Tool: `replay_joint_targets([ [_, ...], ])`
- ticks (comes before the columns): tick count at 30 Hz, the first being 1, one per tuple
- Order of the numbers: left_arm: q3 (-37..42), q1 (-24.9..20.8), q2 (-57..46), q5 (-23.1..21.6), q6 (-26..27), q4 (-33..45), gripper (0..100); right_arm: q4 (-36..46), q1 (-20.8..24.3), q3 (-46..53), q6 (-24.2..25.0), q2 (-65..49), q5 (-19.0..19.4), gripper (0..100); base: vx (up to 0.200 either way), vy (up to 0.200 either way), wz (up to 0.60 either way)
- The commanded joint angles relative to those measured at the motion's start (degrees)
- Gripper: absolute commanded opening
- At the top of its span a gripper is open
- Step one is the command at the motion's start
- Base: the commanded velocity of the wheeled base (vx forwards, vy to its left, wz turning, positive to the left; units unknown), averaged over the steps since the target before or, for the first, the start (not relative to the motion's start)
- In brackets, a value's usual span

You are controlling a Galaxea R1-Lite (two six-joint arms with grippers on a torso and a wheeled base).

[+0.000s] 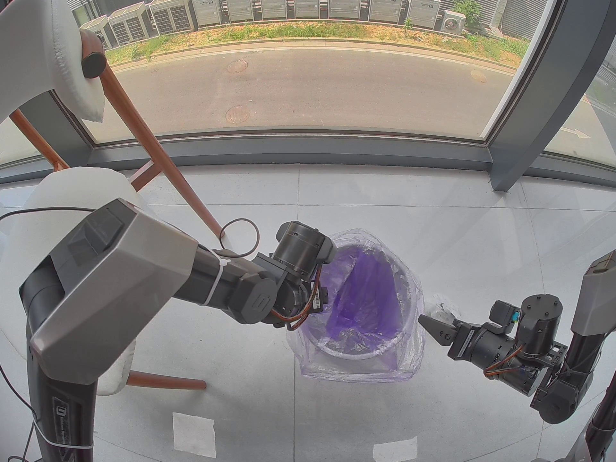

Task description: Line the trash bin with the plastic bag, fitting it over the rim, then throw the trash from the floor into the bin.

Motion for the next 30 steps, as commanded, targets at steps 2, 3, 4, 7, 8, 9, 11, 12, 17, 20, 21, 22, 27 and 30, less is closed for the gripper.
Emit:
replay_joint_targets([
  [2,-1.4,-0.2,1.5,0.5,-0.1,0.2,0,-0.6,0.0,0.1,0.0,-0.2,0.0,100,0.0,0.0,0.0],
  [3,-1.3,-0.2,1.5,0.5,-0.1,0.2,0,-0.6,0.0,0.1,0.0,-0.2,0.0,100,0.0,0.0,0.0],
  [4,-1.3,-0.2,1.5,0.5,-0.1,0.3,0,-0.6,0.0,0.1,0.0,-0.2,0.0,100,0.0,0.0,0.0],
  [7,-1.3,0.2,1.5,0.5,-0.2,0.3,0,-0.6,0.1,0.0,0.0,-0.1,0.0,100,0.0,0.0,0.0],
  [8,-1.3,0.4,1.4,0.5,-0.2,0.3,0,-0.6,0.5,0.0,0.0,-0.1,0.0,100,0.0,0.0,0.0],
  [9,-1.3,0.4,1.4,0.5,-0.2,0.3,0,-0.6,0.6,0.0,0.0,-0.1,0.0,100,0.0,0.0,0.0],
  [11,-1.0,0.8,1.0,0.6,-0.2,0.4,0,-0.7,0.7,0.1,0.0,-0.2,0.0,100,0.0,0.0,0.0],
  [12,-0.8,1.1,0.5,0.7,-0.2,0.4,0,-0.6,0.7,0.1,0.1,-0.2,-0.1,100,0.0,0.0,0.0],
  [17,0.4,1.8,-0.3,1.4,-0.2,0.5,0,-0.7,0.7,0.2,0.1,-0.2,-0.1,100,0.0,0.0,0.0],
  [20,2.2,3.6,0.3,1.4,0.2,0.3,0,-0.7,0.8,0.1,0.1,-0.2,0.0,100,0.0,0.0,0.0],
  [21,2.3,4.0,0.6,1.5,0.3,0.2,0,-0.7,0.8,0.1,0.0,-0.2,-0.1,100,0.0,0.0,0.0],
  [22,2.3,4.2,1.2,1.8,0.2,0.0,0,-0.7,0.8,0.1,0.0,-0.2,-0.1,100,0.0,0.0,0.0],
  [27,0.4,4.2,5.3,2.9,-0.1,-0.8,0,-0.7,0.7,0.5,0.1,-0.4,-0.3,100,0.0,0.0,0.0],
  [30,-0.5,4.0,6.3,2.9,-0.1,-1.8,0,-0.7,0.7,0.6,0.1,-0.4,-0.6,100,0.0,0.0,0.0],
])
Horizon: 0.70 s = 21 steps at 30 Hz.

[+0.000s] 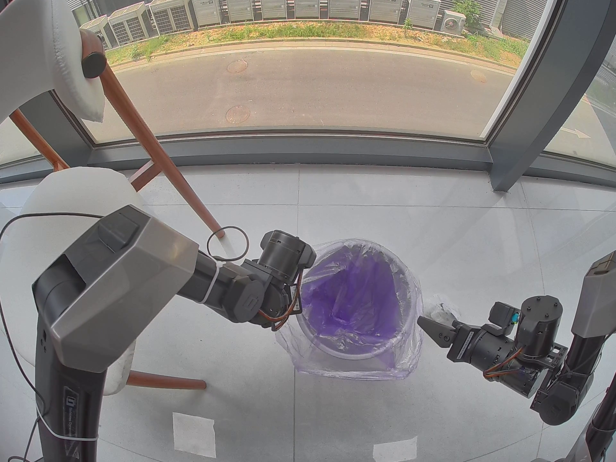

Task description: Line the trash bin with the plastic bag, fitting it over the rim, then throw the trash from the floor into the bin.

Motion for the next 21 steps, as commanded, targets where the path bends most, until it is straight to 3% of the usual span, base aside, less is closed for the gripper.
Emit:
replay_joint_targets([
  [1,-3.0,-0.2,4.2,0.3,-0.1,-2.8,0,-0.8,0.0,0.3,0.0,-0.1,-0.6,100,0.0,0.0,0.0],
  [13,-3.8,0.1,6.2,0.3,-0.4,-3.8,0,-0.8,0.0,0.7,0.0,-0.3,-1.5,100,0.0,0.0,0.0],
  [14,-3.8,0.1,6.2,0.3,-0.4,-3.8,100,-0.8,0.0,0.7,0.0,-0.3,-1.5,100,0.0,0.0,0.0],
  [21,-3.4,0.3,2.0,0.3,-0.4,-3.8,100,-0.8,0.0,0.6,0.1,-0.1,-1.5,100,0.0,0.0,0.0],
])
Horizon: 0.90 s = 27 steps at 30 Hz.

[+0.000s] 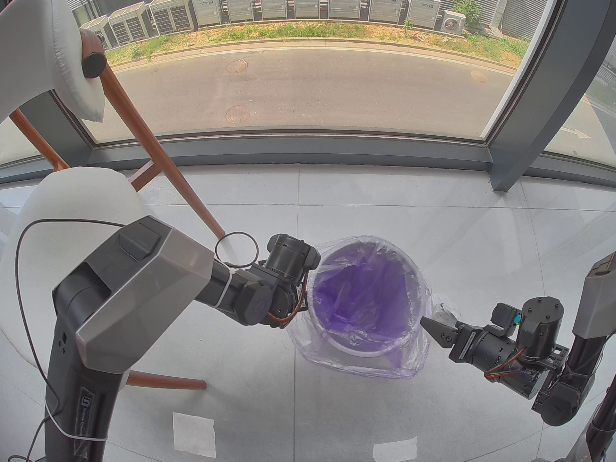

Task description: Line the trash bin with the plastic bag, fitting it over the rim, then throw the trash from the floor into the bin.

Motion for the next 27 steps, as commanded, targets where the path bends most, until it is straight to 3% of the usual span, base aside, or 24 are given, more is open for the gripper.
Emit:
replay_joint_targets([
  [1,0.5,0.1,-3.6,0.0,-0.1,0.2,100,-0.7,0.0,0.0,0.1,0.2,0.0,100,0.0,0.0,0.0],
  [16,17.4,0.0,-17.9,0.0,0.4,0.3,100,-0.8,-1.2,-0.1,0.1,2.9,0.0,100,0.0,0.0,0.0],
  [23,19.8,-0.4,-25.3,-0.1,0.4,0.2,100,-0.7,-6.3,-5.9,0.0,9.2,0.4,100,0.0,0.0,0.0],
  [27,20.7,-0.5,-30.8,-0.5,0.0,-0.2,100,-0.6,-10.6,-14.5,-0.8,15.9,0.7,100,0.0,0.0,0.0],
])
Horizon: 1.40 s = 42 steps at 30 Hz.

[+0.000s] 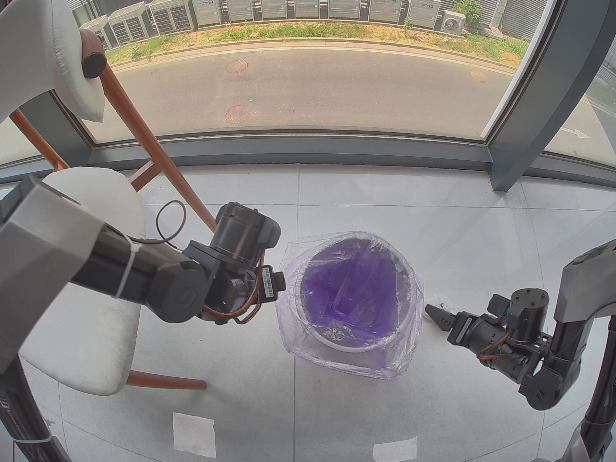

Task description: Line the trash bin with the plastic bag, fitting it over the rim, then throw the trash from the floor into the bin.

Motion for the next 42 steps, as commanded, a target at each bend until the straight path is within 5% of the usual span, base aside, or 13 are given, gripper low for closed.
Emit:
replay_joint_targets([
  [1,2.1,-0.2,-9.4,-0.3,-0.2,-0.5,100,-0.6,-5.5,-9.8,-1.1,10.0,0.6,100,0.0,0.0,0.0],
  [21,8.2,0.1,-26.9,-1.4,2.9,-2.2,100,12.7,-9.0,-28.2,-8.3,17.6,5.4,100,0.0,0.0,0.0],
  [35,10.1,0.2,-29.3,-1.3,5.1,-2.3,100,20.2,-10.8,-34.2,-25.3,20.1,7.7,100,0.0,0.0,0.0],
  [42,16.5,-1.0,-30.7,-1.5,8.1,-4.8,100,20.5,-13.5,-32.9,-28.0,14.5,11.1,100,0.0,0.0,0.0],
])
